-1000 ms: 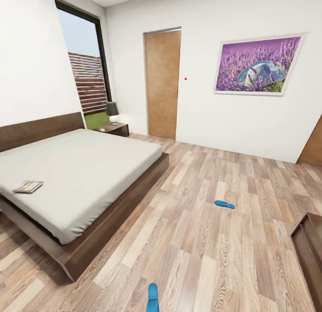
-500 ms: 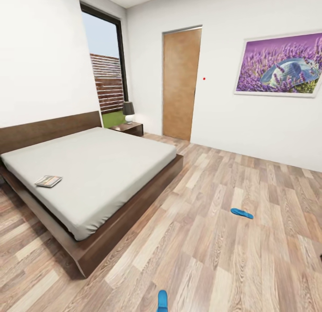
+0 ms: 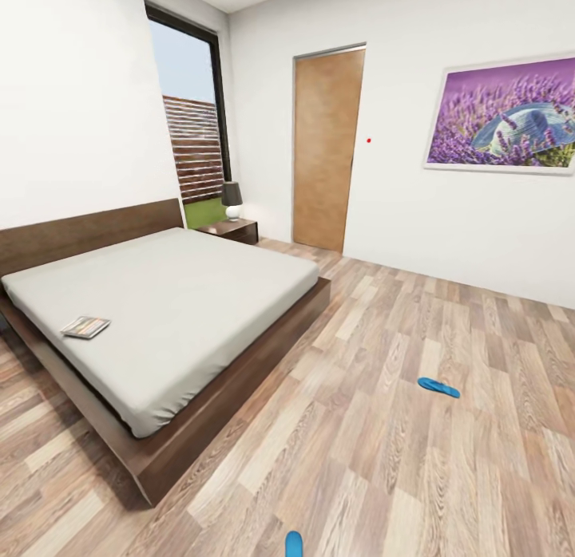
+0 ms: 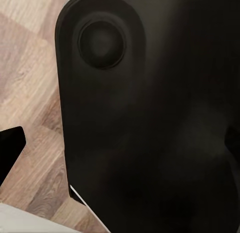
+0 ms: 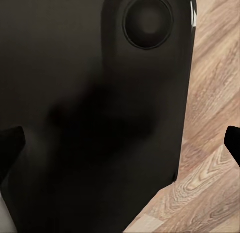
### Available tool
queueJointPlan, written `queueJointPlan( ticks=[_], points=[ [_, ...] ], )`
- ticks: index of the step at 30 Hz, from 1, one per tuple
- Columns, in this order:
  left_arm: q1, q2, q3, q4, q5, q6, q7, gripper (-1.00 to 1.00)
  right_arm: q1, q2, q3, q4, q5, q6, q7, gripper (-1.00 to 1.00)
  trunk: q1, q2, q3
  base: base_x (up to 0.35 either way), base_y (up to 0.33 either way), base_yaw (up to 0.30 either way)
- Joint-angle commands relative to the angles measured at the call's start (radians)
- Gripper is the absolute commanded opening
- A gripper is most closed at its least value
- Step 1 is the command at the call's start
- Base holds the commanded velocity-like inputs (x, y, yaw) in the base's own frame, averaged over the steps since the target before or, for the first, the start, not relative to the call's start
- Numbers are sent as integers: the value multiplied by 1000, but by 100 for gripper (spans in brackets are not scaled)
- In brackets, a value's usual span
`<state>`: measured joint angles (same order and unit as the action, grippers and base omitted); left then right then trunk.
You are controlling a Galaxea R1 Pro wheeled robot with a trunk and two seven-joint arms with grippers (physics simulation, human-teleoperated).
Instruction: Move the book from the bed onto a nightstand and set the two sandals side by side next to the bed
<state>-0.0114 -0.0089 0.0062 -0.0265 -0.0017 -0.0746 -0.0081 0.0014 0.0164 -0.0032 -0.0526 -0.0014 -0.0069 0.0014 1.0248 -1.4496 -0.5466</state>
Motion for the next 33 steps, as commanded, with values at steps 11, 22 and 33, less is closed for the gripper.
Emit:
queueJointPlan(
  ticks=[11,22,33],
  points=[
    [0,1,0,1,0,-4,0,100,0,1,3,-1,0,-1,0,100,0,0,-1,45,99,1],
    [-1,1,0,1,0,-4,0,100,0,1,4,-1,0,-1,0,100,0,0,-1,4,92,0],
    [0,1,0,1,0,-5,0,100,0,1,6,-2,0,-1,0,100,0,0,-1,1,96,0]
  ],
)
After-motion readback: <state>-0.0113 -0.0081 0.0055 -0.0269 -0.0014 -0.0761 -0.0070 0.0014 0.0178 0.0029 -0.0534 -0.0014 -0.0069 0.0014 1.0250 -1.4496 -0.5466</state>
